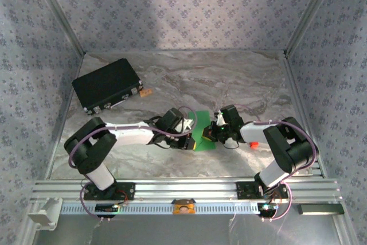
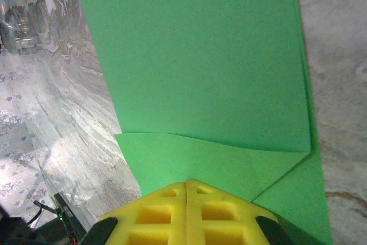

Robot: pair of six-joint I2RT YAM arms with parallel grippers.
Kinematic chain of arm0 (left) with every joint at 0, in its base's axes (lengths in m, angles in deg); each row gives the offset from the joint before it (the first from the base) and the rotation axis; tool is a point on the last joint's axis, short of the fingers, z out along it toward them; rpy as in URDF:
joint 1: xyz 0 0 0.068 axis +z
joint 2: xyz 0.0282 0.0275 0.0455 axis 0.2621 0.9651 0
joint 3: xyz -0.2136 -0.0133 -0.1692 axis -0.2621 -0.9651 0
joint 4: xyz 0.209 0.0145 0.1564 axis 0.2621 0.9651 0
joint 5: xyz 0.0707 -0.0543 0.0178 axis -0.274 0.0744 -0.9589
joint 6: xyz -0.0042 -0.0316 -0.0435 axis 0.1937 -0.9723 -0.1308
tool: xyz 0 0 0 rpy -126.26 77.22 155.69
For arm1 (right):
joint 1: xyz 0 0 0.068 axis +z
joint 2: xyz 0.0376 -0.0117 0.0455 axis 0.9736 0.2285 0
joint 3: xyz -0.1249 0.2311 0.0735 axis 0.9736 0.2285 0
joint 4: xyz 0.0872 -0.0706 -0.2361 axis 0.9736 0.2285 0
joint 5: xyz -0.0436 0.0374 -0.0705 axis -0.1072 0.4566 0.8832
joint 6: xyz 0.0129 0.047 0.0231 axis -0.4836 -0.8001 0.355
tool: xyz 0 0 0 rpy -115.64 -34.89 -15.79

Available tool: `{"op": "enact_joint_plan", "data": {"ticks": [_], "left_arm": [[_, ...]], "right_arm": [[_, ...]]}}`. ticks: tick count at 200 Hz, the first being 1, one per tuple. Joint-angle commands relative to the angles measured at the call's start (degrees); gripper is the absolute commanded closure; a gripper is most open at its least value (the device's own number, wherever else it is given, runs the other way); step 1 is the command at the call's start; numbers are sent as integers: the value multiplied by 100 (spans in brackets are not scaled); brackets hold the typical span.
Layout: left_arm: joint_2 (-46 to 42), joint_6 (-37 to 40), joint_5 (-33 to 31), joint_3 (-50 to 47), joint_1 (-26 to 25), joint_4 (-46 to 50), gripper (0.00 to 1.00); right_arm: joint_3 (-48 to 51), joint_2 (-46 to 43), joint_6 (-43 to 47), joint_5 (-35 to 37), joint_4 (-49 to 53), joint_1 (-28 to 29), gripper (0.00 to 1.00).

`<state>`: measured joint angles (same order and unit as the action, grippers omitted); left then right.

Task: Fold a paper plane with a square sheet of paper (pick it up from the middle)
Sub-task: Fold the triangle a second time at the center of the table.

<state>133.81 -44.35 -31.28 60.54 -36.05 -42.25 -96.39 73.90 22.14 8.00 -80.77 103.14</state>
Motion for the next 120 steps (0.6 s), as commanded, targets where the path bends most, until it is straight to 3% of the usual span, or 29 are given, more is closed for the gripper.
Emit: {"op": "enact_joint_plan", "data": {"ticks": [1, 63, 120], "left_arm": [[136, 0, 31, 322, 70, -255, 94], [1001, -227, -187, 735, 79, -609, 95], [1231, -130, -624, 431, 4, -13, 98]], "right_arm": [[187, 109, -80, 376, 525, -45, 100], [232, 23, -95, 370, 499, -45, 100], [171, -125, -85, 279, 427, -70, 100]]}}
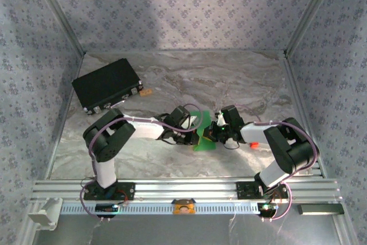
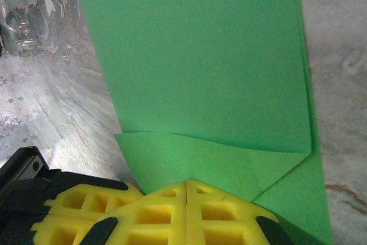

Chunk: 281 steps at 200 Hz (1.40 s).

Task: Fold a paper plane with a square sheet of paper (pick it up from the middle)
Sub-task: Fold the triangle a second time at the center of the table.

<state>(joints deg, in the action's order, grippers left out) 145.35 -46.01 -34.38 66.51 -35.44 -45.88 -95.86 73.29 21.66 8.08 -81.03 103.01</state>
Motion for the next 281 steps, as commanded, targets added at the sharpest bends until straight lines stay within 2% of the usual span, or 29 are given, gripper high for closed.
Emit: {"op": "enact_joint_plan", "data": {"ticks": [1, 49, 93, 127, 202, 255, 281], "left_arm": [[72, 35, -327, -170, -59, 359, 98], [33, 66, -394, -312, -107, 383, 99], [77, 104, -397, -210, -114, 444, 100], [94, 116, -371, -209, -118, 482, 100], [99, 114, -393, -209, -114, 526, 100], [62, 221, -375, -186, -105, 599, 100], [24, 323, -333, -181, -105, 658, 100]], "right_arm": [[117, -70, -35, 269, 449, -60, 100], [-165, -394, 198, 136, 513, 19, 98], [-198, 96, 146, 351, 517, 243, 99], [-213, 341, 222, 311, 389, -134, 100], [-749, 459, 804, 380, 1047, -887, 99], [-625, -363, 783, 477, 1124, -792, 99], [-477, -597, 698, 145, 908, -662, 98]]}}
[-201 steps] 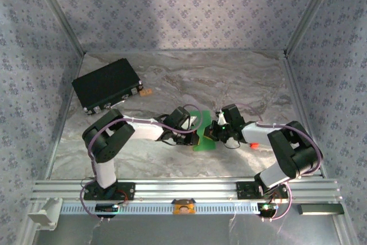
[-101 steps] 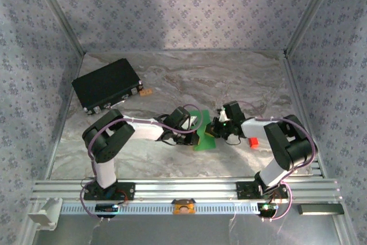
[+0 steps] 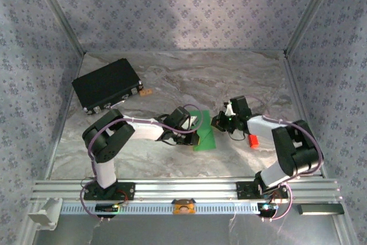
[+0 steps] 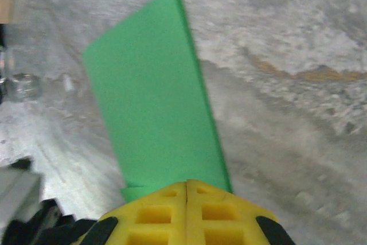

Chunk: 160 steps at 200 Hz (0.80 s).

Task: Fold a paper plane with a square sheet of paper (pick it up from the middle)
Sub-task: Fold the triangle a second time at the center of the table.

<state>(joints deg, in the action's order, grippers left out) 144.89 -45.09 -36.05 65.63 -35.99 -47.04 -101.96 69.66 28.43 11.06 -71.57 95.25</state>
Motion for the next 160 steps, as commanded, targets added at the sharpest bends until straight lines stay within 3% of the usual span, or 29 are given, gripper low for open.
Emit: {"op": "enact_joint_plan", "data": {"ticks": [1, 56, 117, 160], "left_arm": [[66, 236, -162, -95, -50, 774, 100], [41, 296, -130, 14, -41, 869, 100], [-208, 262, -17, 143, -15, 865, 98], [-319, 107, 264, 652, 63, 718, 95]], "right_arm": [[139, -233, 15, -166, -54, 118, 98], [198, 481, -147, -557, -465, 364, 100], [374, 741, -81, 39, -4, 319, 100], [342, 732, 0, 34, 101, 317, 100]]}}
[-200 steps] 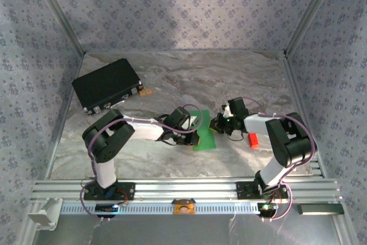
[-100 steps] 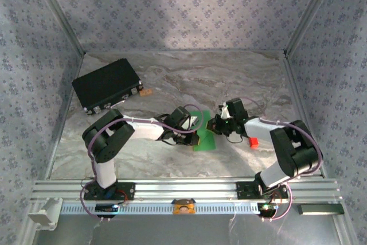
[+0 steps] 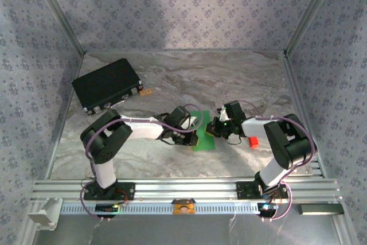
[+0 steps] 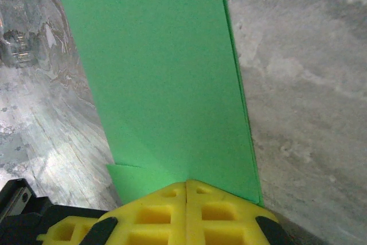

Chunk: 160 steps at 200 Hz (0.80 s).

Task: Fold a paper plane with a square sheet of paper (pick it up from the middle)
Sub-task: Fold the triangle a second time at the center of the table.

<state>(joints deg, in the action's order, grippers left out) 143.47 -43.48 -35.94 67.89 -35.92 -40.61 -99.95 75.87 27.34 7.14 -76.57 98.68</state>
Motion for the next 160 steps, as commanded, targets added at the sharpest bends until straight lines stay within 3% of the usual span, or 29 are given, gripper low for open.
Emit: {"op": "enact_joint_plan", "data": {"ticks": [1, 40, 160], "left_arm": [[-167, -58, 263, 444, 61, 68, 95], [287, -107, 680, 868, 78, 21, 95], [831, -264, 650, 743, 73, -242, 97]], "right_arm": [[139, 112, 118, 429, 617, -22, 100], [135, 85, 163, 469, 755, -53, 100], [212, 37, 66, 492, 654, -37, 100]]}}
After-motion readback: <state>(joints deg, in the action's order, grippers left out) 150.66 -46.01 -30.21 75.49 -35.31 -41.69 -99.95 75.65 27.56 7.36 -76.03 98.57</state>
